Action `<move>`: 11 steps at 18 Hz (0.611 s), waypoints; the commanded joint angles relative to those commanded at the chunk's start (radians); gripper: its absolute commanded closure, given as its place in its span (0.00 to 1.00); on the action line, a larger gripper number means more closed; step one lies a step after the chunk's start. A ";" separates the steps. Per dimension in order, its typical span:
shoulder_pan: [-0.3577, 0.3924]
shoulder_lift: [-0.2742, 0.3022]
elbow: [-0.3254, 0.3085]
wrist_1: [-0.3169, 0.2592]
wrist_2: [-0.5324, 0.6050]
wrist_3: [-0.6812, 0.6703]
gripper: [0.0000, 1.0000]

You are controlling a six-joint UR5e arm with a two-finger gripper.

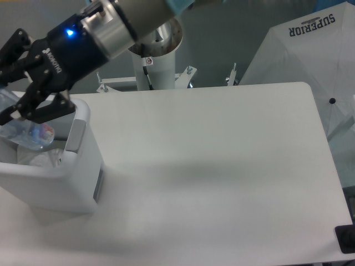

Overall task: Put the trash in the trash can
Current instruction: 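Lower the bottle into the bin and open the gripper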

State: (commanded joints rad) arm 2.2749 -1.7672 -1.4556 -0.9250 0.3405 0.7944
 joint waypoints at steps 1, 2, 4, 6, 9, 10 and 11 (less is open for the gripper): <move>0.000 0.000 -0.012 0.000 0.000 0.009 0.64; 0.000 0.000 -0.022 0.000 0.000 0.011 0.61; 0.000 0.000 -0.043 0.000 0.002 0.025 0.57; 0.000 0.009 -0.066 0.000 0.002 0.035 0.49; 0.000 0.020 -0.081 0.000 0.006 0.034 0.10; 0.001 0.020 -0.085 0.000 0.006 0.036 0.00; 0.005 0.018 -0.088 0.000 0.006 0.036 0.00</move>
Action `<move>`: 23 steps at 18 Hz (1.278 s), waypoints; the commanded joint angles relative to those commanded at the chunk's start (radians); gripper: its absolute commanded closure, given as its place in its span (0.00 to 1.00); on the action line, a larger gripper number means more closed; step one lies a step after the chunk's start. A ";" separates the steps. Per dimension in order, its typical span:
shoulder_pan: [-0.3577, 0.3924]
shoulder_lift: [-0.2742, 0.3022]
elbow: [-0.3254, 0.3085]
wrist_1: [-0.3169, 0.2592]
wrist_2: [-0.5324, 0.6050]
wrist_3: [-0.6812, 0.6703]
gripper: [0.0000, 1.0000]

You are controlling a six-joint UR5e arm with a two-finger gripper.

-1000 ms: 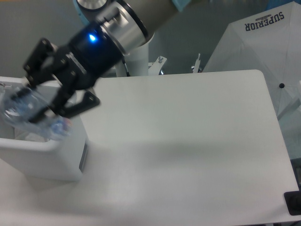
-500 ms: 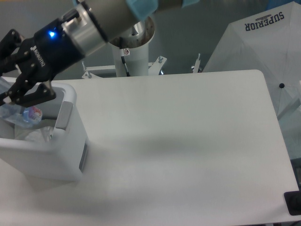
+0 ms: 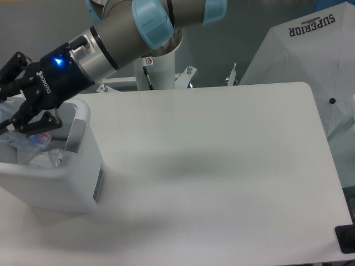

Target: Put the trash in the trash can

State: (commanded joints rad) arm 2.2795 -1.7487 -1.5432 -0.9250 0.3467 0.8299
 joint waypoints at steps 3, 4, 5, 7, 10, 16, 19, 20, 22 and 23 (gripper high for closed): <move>0.008 0.000 -0.002 0.000 0.002 -0.002 0.00; 0.014 0.000 -0.003 0.000 0.002 -0.002 0.00; 0.023 0.000 -0.003 0.002 0.002 -0.002 0.00; 0.057 0.000 -0.002 -0.003 0.005 -0.011 0.00; 0.141 -0.002 0.000 -0.005 0.026 -0.012 0.00; 0.262 -0.052 0.008 -0.005 0.112 -0.011 0.00; 0.264 -0.090 0.012 -0.003 0.259 0.000 0.00; 0.265 -0.107 0.017 0.001 0.318 0.002 0.00; 0.282 -0.136 0.038 -0.002 0.437 0.030 0.00; 0.293 -0.144 0.043 -0.002 0.492 0.063 0.00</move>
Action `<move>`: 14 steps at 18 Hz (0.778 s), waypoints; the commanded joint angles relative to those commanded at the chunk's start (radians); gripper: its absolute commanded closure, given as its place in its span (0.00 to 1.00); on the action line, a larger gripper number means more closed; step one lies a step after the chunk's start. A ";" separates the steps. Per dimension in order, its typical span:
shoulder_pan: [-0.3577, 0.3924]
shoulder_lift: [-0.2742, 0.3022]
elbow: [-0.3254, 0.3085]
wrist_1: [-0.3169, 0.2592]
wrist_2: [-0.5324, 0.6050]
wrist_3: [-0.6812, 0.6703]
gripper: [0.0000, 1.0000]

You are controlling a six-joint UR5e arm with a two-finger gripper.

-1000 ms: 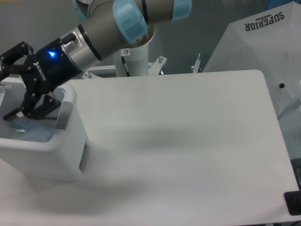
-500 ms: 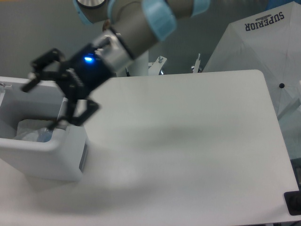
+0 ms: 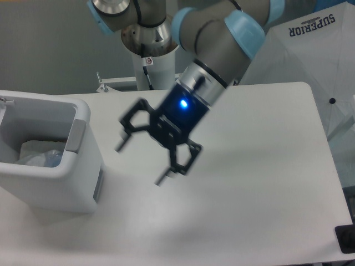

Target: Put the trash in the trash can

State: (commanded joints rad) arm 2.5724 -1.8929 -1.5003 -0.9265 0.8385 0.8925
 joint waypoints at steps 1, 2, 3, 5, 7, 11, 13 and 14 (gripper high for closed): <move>0.008 -0.011 0.002 -0.002 0.045 0.034 0.00; 0.008 -0.023 0.000 -0.002 0.081 0.055 0.00; 0.008 -0.035 -0.001 0.000 0.115 0.072 0.00; 0.009 -0.058 -0.001 -0.002 0.187 0.091 0.00; 0.009 -0.072 -0.005 -0.002 0.249 0.094 0.00; 0.015 -0.101 0.023 -0.006 0.330 0.092 0.00; 0.015 -0.101 0.015 -0.006 0.419 0.120 0.00; 0.015 -0.101 0.012 -0.006 0.466 0.147 0.00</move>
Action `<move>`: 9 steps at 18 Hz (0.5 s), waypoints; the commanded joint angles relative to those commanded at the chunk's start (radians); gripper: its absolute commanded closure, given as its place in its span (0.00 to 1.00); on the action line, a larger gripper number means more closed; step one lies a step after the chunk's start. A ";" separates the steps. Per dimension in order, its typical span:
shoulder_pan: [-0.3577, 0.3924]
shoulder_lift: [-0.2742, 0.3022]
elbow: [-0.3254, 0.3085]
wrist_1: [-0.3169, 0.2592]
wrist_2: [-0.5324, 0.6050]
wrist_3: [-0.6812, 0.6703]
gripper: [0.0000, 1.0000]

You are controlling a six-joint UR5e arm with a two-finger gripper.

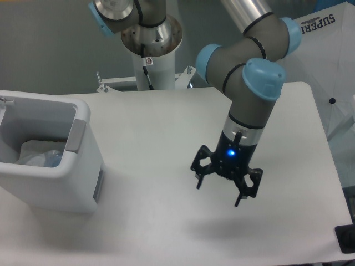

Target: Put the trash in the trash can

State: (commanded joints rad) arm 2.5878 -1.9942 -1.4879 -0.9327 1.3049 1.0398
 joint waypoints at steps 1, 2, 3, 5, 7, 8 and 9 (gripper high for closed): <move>0.000 -0.002 -0.005 -0.002 0.037 0.023 0.00; 0.000 -0.002 -0.005 -0.002 0.062 0.040 0.00; 0.000 -0.002 -0.005 -0.002 0.077 0.058 0.00; -0.002 -0.002 -0.012 -0.003 0.103 0.069 0.00; -0.003 -0.009 -0.014 -0.006 0.141 0.071 0.00; -0.005 -0.009 -0.012 -0.009 0.161 0.071 0.00; -0.005 -0.012 -0.012 -0.009 0.169 0.071 0.00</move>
State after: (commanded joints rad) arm 2.5832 -2.0064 -1.5002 -0.9419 1.4741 1.1106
